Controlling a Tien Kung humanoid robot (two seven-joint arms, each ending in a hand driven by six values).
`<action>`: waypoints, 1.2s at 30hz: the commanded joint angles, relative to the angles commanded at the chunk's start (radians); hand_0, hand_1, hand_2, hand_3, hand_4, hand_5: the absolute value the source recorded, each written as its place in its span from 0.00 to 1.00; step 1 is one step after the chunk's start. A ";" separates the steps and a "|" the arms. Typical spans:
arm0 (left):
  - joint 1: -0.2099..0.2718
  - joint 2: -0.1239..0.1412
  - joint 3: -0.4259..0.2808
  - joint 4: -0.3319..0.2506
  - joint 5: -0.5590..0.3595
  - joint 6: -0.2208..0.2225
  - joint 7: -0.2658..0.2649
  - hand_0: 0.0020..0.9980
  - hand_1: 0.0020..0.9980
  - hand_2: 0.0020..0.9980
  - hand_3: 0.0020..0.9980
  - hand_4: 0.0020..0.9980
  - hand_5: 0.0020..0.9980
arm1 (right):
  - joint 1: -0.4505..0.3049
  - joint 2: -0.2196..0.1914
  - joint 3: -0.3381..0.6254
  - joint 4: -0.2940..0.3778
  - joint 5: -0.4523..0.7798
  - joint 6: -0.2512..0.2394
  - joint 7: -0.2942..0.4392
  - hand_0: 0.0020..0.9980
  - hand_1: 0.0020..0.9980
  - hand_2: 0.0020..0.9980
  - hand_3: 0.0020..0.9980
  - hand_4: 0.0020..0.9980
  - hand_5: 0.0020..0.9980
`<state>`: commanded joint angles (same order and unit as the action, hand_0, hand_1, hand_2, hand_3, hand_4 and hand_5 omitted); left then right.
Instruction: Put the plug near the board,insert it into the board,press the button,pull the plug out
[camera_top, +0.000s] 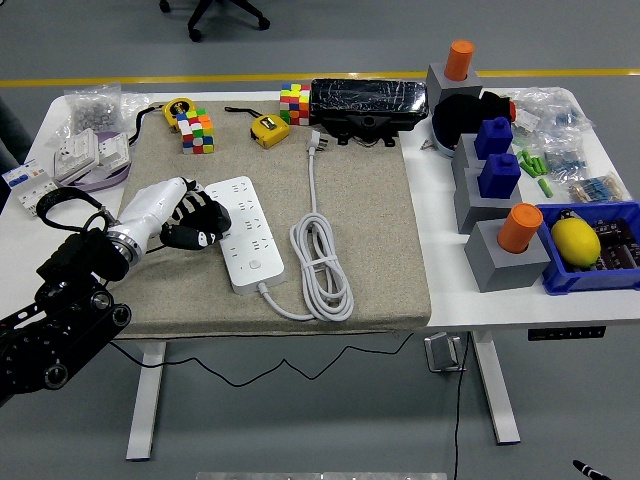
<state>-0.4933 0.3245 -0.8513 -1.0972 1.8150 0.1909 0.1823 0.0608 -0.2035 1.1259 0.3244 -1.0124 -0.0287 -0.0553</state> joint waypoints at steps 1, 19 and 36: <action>-0.002 -0.001 0.002 0.002 0.000 0.000 0.000 0.43 0.42 0.46 0.52 0.67 0.00 | 0.000 0.000 0.000 0.000 0.000 0.000 0.000 0.65 0.65 0.66 0.57 0.99 0.56; -0.008 0.011 0.030 0.012 0.011 -0.017 0.005 0.43 0.42 0.46 0.52 0.67 0.00 | 0.000 -0.001 0.001 0.001 -0.001 0.000 0.000 0.65 0.65 0.66 0.57 0.99 0.56; -0.014 0.013 0.041 0.009 0.017 -0.036 0.008 0.44 0.43 0.46 0.52 0.67 0.00 | 0.002 -0.002 0.000 0.001 0.000 0.000 0.000 0.65 0.65 0.66 0.57 0.99 0.56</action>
<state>-0.5073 0.3379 -0.8101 -1.0880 1.8320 0.1553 0.1905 0.0624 -0.2051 1.1263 0.3252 -1.0120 -0.0289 -0.0553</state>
